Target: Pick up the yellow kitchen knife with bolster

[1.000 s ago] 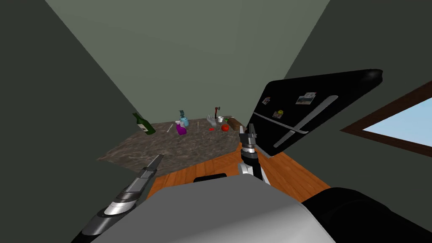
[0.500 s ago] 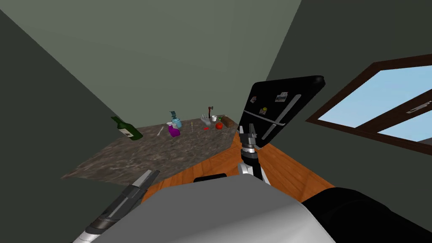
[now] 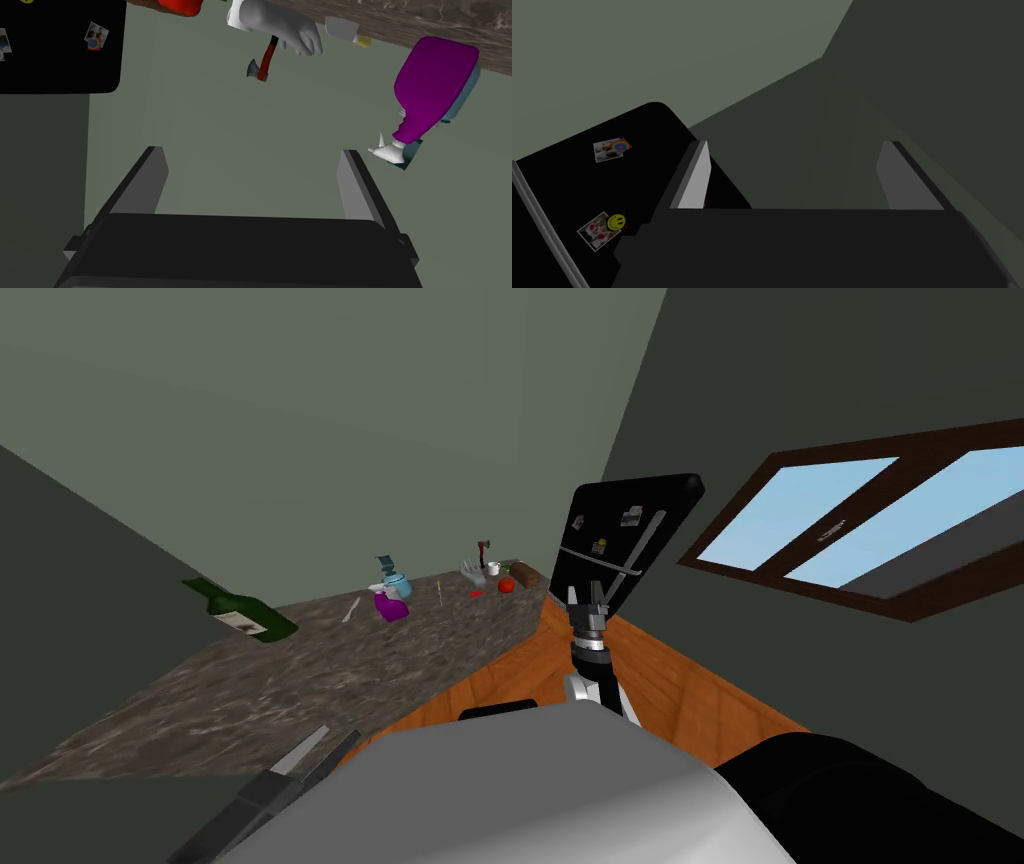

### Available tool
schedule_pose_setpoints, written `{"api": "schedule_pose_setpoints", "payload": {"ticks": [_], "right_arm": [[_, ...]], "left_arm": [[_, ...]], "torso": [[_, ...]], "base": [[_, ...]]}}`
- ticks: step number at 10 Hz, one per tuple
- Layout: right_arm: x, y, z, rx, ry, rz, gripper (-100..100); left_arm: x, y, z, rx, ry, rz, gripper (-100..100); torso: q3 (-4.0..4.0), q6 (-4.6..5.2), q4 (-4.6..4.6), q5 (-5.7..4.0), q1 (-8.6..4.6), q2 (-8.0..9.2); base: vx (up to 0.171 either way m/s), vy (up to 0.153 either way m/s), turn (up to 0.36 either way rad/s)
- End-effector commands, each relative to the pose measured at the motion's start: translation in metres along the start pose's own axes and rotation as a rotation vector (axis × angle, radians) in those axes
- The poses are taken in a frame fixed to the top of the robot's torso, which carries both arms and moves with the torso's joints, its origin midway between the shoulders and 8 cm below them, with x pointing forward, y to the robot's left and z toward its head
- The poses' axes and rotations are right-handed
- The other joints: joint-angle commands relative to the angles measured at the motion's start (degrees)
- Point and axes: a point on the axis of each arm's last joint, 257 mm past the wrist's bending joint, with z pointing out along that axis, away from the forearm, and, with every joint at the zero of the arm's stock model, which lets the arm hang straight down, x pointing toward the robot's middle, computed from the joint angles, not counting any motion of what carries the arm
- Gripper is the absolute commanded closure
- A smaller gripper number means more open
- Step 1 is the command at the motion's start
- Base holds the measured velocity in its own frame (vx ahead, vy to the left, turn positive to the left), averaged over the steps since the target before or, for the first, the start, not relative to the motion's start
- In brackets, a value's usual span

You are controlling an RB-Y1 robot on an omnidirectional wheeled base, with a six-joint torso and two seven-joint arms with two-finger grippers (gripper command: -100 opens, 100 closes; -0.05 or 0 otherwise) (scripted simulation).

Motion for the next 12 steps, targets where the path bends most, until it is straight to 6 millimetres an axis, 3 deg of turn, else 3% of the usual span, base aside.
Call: {"api": "schedule_pose_setpoints", "payload": {"ticks": [1, 2, 3, 4, 5, 6, 7, 8, 9, 10, 11, 12], "right_arm": [[0.000, 0.000, 0.000, 0.000, 0.000, 0.000, 0], [0.000, 0.000, 0.000, 0.000, 0.000, 0.000, 0], [0.000, 0.000, 0.000, 0.000, 0.000, 0.000, 0], [0.000, 0.000, 0.000, 0.000, 0.000, 0.000, 0], [0.000, 0.000, 0.000, 0.000, 0.000, 0.000, 0], [0.000, 0.000, 0.000, 0.000, 0.000, 0.000, 0], [0.000, 0.000, 0.000, 0.000, 0.000, 0.000, 0], [0.000, 0.000, 0.000, 0.000, 0.000, 0.000, 0], [0.000, 0.000, 0.000, 0.000, 0.000, 0.000, 0], [0.000, 0.000, 0.000, 0.000, 0.000, 0.000, 0], [0.000, 0.000, 0.000, 0.000, 0.000, 0.000, 0], [0.000, 0.000, 0.000, 0.000, 0.000, 0.000, 0]], "left_arm": [[0.018, 0.014, -0.024, -0.018, 0.101, 0.103, -100], [0.020, 0.015, -0.028, -0.024, 0.111, 0.102, -100], [0.034, 0.028, -0.049, -0.032, 0.199, 0.189, -100], [0.036, 0.027, -0.052, -0.035, 0.206, 0.194, -100], [0.049, 0.040, -0.076, -0.042, 0.298, 0.272, -100], [0.050, 0.040, -0.076, -0.039, 0.302, 0.286, -100], [0.061, 0.053, -0.101, -0.039, 0.393, 0.359, -100], [0.062, 0.053, -0.101, -0.034, 0.397, 0.377, -100], [0.071, 0.064, -0.125, -0.027, 0.486, 0.448, -100], [0.072, 0.065, -0.126, -0.023, 0.491, 0.466, -100], [0.080, 0.076, -0.151, -0.013, 0.579, 0.529, -100], [0.081, 0.076, -0.152, -0.004, 0.583, 0.554, -100]], "torso": [[0.00, 0.00, 0.00, 0.00, 0.00, 0.00], [-0.02, 0.07, -0.01, -0.01, -0.01, -0.03], [-0.03, 0.00, -0.01, -0.01, -0.02, -0.05], [-0.06, 0.07, -0.03, -0.01, -0.03, -0.09], [-0.07, -0.01, -0.02, -0.01, -0.03, -0.11], [-0.09, 0.06, -0.04, -0.01, -0.03, -0.15], [-0.10, 0.01, -0.04, 0.00, -0.03, -0.17], [-0.14, 0.07, -0.06, -0.02, -0.04, -0.25], [-0.14, -0.01, -0.05, 0.00, -0.02, -0.25], [-0.18, 0.06, -0.07, 0.00, 0.01, -0.32], [-0.17, 0.00, -0.06, 0.01, 0.01, -0.29], [-0.21, 0.05, -0.08, -0.01, -0.03, -0.35]], "base": [[0.000, -0.014, -0.343], [0.005, -0.006, -0.211], [0.017, -0.020, -0.407], [0.017, -0.007, -0.161], [0.027, -0.019, -0.335], [0.031, -0.010, -0.232], [0.053, -0.019, -0.421], [0.048, -0.003, -0.191], [0.068, -0.007, -0.342], [0.055, 0.001, -0.229], [0.075, -0.014, -0.384], [0.063, 0.002, -0.191]]}}
